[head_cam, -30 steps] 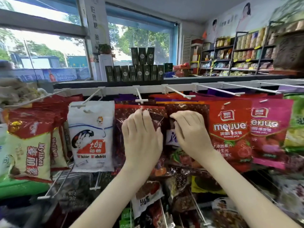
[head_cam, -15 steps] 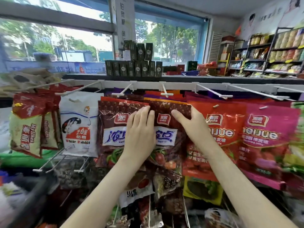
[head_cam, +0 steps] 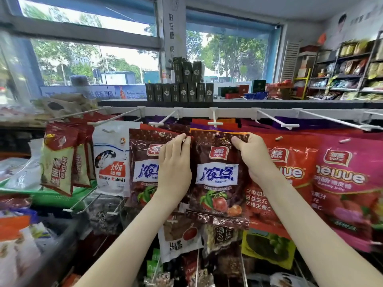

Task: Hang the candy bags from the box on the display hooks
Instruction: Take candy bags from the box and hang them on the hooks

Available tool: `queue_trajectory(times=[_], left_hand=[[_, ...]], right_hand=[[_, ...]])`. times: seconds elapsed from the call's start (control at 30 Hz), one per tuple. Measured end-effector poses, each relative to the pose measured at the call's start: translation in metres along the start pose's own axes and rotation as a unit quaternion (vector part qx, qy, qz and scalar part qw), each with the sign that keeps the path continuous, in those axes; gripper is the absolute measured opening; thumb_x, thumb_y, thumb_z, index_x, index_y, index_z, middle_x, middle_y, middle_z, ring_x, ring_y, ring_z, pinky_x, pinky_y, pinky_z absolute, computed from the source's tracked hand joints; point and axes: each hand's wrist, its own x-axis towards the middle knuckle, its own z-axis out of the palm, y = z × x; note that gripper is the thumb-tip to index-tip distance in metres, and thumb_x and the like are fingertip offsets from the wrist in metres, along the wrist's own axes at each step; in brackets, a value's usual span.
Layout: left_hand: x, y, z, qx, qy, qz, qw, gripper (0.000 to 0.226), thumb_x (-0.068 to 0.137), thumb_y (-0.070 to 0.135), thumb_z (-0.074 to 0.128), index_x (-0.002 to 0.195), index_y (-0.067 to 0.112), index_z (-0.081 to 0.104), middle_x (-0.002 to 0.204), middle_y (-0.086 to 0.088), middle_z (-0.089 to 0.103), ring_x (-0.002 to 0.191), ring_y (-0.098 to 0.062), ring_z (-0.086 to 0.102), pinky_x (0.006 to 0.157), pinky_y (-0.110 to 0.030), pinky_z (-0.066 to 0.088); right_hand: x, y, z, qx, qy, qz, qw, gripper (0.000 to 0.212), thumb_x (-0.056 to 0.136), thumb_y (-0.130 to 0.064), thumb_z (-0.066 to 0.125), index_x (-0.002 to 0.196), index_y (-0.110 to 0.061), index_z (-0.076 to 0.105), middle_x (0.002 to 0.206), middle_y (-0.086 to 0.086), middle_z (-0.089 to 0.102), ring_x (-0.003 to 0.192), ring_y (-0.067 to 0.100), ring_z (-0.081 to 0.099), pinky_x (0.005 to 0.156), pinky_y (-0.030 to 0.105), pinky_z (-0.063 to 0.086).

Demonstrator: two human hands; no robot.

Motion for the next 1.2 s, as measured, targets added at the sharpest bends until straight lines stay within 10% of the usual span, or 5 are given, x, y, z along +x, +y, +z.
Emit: queue_trajectory(times=[0.6, 0.8, 1.0, 1.2], left_hand=[[0.014, -0.012, -0.01, -0.221, -0.046, -0.048, 0.973, 0.038, 0.087, 0.017, 0.046, 0.123, 0.011, 0.056, 0.128, -0.005, 0.051, 0.122, -0.022, 0.043, 0.103, -0.036, 0.027], [0.022, -0.013, -0.018, -0.109, -0.106, 0.045, 0.987, 0.058, 0.09, 0.044, 0.048, 0.138, 0.012, 0.045, 0.137, -0.002, 0.048, 0.128, -0.02, 0.038, 0.104, -0.036, 0.019], [0.028, -0.02, -0.016, -0.031, -0.214, 0.068, 0.974, 0.072, 0.095, 0.025, 0.052, 0.152, 0.015, 0.009, 0.156, 0.001, 0.016, 0.141, -0.017, 0.009, 0.113, -0.037, 0.004], [0.056, -0.01, -0.034, -0.113, -0.269, -0.05, 0.955, 0.055, 0.094, 0.045, 0.047, 0.145, 0.029, 0.035, 0.149, 0.009, 0.034, 0.135, -0.018, 0.023, 0.104, -0.038, 0.015]], right_hand=[[-0.032, -0.009, 0.001, 0.114, -0.193, 0.061, 0.973, 0.018, 0.078, -0.005, 0.069, 0.095, -0.01, 0.066, 0.087, 0.006, 0.073, 0.08, 0.023, 0.07, 0.072, 0.03, 0.057], [-0.03, -0.012, 0.001, 0.043, -0.134, 0.039, 0.989, 0.012, 0.085, -0.003, 0.065, 0.094, -0.012, 0.067, 0.089, 0.01, 0.073, 0.085, 0.028, 0.069, 0.085, 0.042, 0.055], [-0.019, -0.03, -0.011, -0.055, -0.119, 0.054, 0.99, 0.01, 0.085, -0.003, 0.065, 0.092, -0.011, 0.068, 0.088, 0.009, 0.073, 0.085, 0.028, 0.069, 0.087, 0.044, 0.053], [-0.014, -0.037, -0.014, -0.053, -0.115, 0.109, 0.986, 0.041, 0.075, -0.007, 0.075, 0.113, -0.007, 0.058, 0.103, 0.014, 0.069, 0.093, 0.033, 0.067, 0.087, 0.049, 0.053]])
